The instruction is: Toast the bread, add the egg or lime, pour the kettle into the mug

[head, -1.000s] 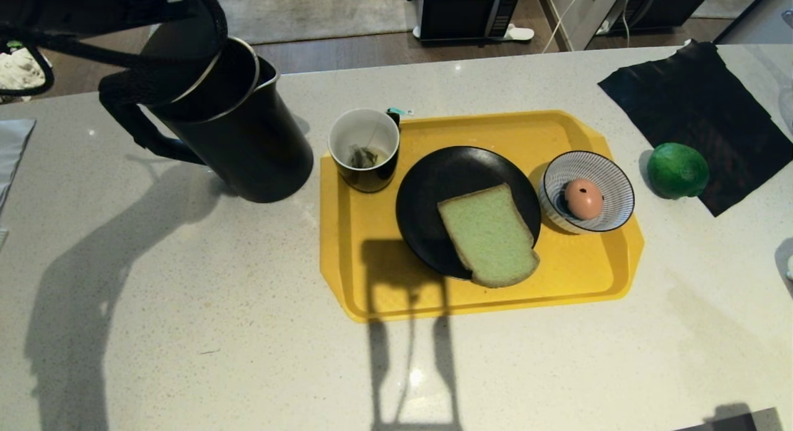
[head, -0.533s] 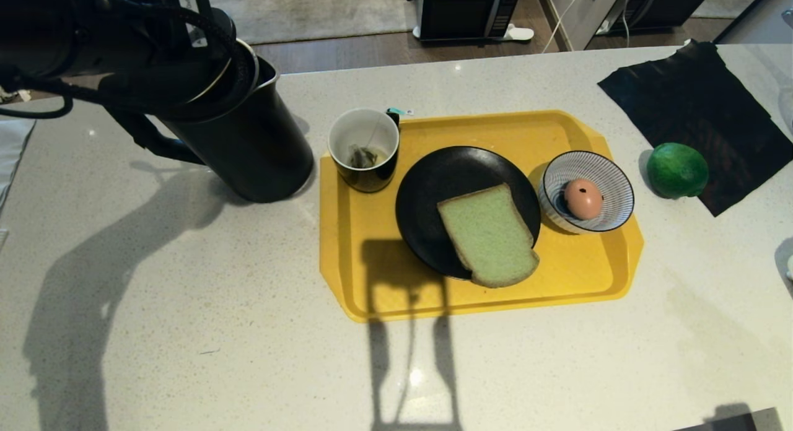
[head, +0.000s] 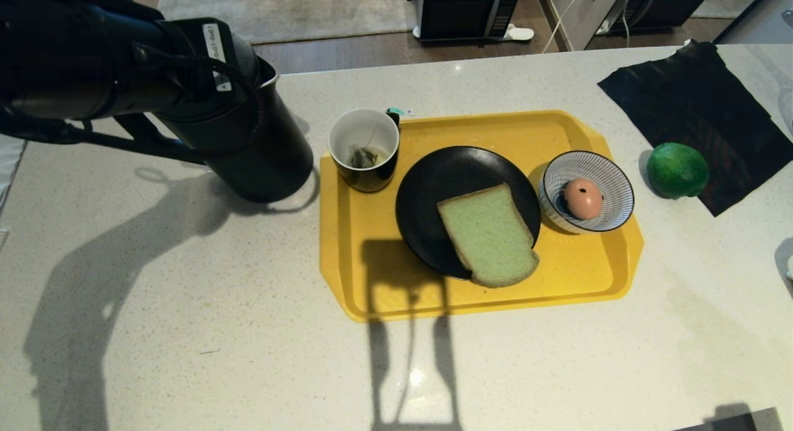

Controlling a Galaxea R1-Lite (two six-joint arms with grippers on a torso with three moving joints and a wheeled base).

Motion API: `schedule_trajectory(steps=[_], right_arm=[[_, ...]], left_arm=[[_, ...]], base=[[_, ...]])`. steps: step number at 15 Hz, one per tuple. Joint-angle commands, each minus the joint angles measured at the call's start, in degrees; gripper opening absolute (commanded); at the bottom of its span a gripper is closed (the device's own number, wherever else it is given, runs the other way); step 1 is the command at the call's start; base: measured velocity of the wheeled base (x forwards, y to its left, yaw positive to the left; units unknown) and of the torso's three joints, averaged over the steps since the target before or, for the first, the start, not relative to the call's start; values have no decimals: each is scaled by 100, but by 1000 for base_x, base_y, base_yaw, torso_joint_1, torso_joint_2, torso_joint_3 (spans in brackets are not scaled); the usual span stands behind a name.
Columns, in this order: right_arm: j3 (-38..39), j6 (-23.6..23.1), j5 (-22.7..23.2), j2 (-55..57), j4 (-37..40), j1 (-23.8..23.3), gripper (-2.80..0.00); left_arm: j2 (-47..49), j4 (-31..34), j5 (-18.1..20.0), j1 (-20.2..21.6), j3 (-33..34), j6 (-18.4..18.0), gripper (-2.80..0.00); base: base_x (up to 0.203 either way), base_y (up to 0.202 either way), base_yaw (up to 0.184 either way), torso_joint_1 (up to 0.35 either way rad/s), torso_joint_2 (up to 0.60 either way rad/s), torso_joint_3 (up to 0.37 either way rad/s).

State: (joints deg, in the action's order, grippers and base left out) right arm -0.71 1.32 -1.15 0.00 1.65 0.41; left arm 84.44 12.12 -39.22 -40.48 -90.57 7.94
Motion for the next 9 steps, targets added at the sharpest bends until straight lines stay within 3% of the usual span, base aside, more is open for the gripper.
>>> schedule_trajectory(steps=[1,9], right_arm=[[0,0,0,0,-6,2,-280],[0,0,0,9,2,2,-280]], left_arm=[[19,10,-24,14,100,14,-280],[-21,1,-58,-3,220,20,-280]], base=[[0,0,0,0,0,0],[0,0,0,0,0,0]])
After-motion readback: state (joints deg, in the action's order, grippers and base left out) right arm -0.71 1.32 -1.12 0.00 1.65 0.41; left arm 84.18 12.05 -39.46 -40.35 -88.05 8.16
